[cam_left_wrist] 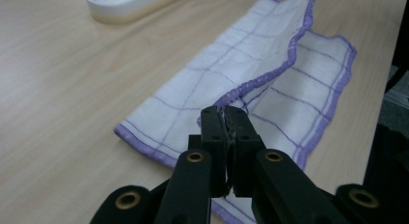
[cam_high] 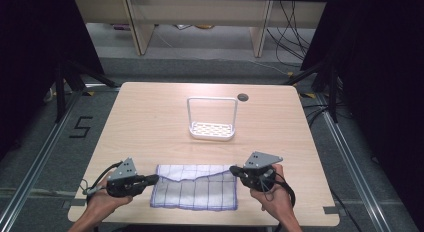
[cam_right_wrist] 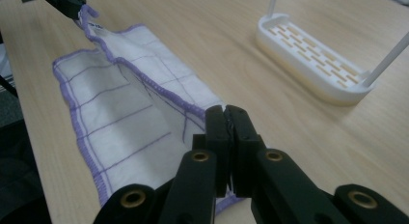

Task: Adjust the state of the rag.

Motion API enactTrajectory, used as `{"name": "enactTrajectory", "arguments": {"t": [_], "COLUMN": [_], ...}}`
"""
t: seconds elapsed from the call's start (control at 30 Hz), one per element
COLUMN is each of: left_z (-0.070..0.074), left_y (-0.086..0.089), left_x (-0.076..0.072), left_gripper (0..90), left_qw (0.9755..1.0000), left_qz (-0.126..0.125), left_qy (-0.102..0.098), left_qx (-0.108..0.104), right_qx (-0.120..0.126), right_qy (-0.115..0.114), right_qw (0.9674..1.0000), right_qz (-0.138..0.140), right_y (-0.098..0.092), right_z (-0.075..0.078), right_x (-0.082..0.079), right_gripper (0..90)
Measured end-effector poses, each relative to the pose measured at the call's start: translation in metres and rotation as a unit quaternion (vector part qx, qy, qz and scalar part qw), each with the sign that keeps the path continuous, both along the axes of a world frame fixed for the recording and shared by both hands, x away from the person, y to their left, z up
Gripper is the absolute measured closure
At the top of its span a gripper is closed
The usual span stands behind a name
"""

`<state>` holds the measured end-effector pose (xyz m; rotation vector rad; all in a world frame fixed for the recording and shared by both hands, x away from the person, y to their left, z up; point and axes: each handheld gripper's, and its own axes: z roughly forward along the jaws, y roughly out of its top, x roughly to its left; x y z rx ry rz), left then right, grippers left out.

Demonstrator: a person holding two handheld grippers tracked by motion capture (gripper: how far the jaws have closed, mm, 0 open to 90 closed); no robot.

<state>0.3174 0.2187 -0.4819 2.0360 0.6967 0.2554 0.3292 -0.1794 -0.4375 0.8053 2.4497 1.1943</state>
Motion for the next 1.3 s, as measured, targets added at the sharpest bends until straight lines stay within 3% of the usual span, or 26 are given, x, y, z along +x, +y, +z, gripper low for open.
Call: {"name": "enactTrajectory", "arguments": {"t": [0.07,0.1,0.17,0.37,0.5,0.63,0.7,0.77,0.8,0.83,0.93,1.0,1.03,1.1,1.13,1.17,1.23,1.3], "left_z": [-0.006,-0.008,-0.011,-0.021,-0.021,-0.008,0.003,0.008,0.010,0.009,0.003,-0.002,-0.005,-0.010,-0.011,-0.014,-0.017,-0.021], "left_y": [-0.001,-0.001,-0.002,-0.006,-0.004,0.003,0.008,0.011,0.012,0.010,0.005,0.002,0.002,0.001,0.001,-0.002,-0.002,-0.005], "left_x": [-0.004,-0.006,-0.009,-0.015,-0.021,-0.024,-0.015,0.000,0.007,0.018,0.042,0.054,0.059,0.064,0.066,0.067,0.071,0.071], "left_gripper": [86.7,86.7,86.6,84.9,75.2,52.9,46.6,42.5,41.4,41.1,39.8,38.8,38.3,38.6,38.6,39.3,39.9,39.8], "left_qw": [1.0000,0.9999,0.9999,0.9981,0.9977,0.9994,0.9997,0.9995,0.9996,0.9990,0.9979,0.9965,0.9962,0.9953,0.9952,0.9950,0.9948,0.9947], "left_qz": [-0.002,-0.008,-0.007,-0.033,-0.042,-0.016,0.005,0.019,0.023,0.040,0.056,0.069,0.064,0.072,0.063,0.070,0.056,0.053], "left_qy": [0.008,0.007,0.012,0.029,0.039,0.027,0.018,0.013,0.014,0.014,0.028,0.043,0.048,0.053,0.054,0.058,0.053,0.062], "left_qx": [0.002,0.013,0.009,0.043,0.036,-0.010,-0.018,-0.020,-0.006,-0.012,0.015,0.016,0.035,0.036,0.051,0.041,0.066,0.063], "right_qx": [-0.004,-0.007,-0.014,-0.026,-0.024,0.004,0.022,0.017,0.013,0.006,-0.018,-0.027,-0.022,-0.028,-0.032,-0.032,-0.040,-0.052], "right_qy": [0.009,0.008,0.013,0.056,0.080,0.069,0.061,0.058,0.061,0.067,0.073,0.089,0.098,0.090,0.093,0.096,0.106,0.094], "right_qw": [0.9999,0.9999,0.9998,0.9980,0.9963,0.9974,0.9967,0.9956,0.9948,0.9943,0.9933,0.9907,0.9894,0.9903,0.9898,0.9893,0.9878,0.9886], "right_qz": [0.002,0.008,0.006,0.015,0.019,-0.019,-0.048,-0.071,-0.080,-0.082,-0.088,-0.099,-0.105,-0.102,-0.103,-0.105,-0.107,-0.106], "right_y": [0.001,0.002,0.002,0.000,-0.002,-0.011,-0.017,-0.019,-0.017,-0.016,-0.007,-0.003,-0.002,-0.002,0.000,0.001,0.005,0.009], "right_z": [-0.006,-0.008,-0.013,-0.040,-0.050,-0.039,-0.033,-0.031,-0.031,-0.032,-0.038,-0.041,-0.042,-0.045,-0.046,-0.048,-0.051,-0.056], "right_x": [-0.007,-0.008,-0.014,-0.034,-0.042,-0.044,-0.040,-0.038,-0.036,-0.035,-0.034,-0.035,-0.036,-0.035,-0.035,-0.036,-0.038,-0.039], "right_gripper": [89.1,89.2,89.1,88.4,80.7,68.8,64.5,61.7,60.6,60.2,55.7,52.3,50.1,48.1,47.6,47.1,46.7,46.0]}}
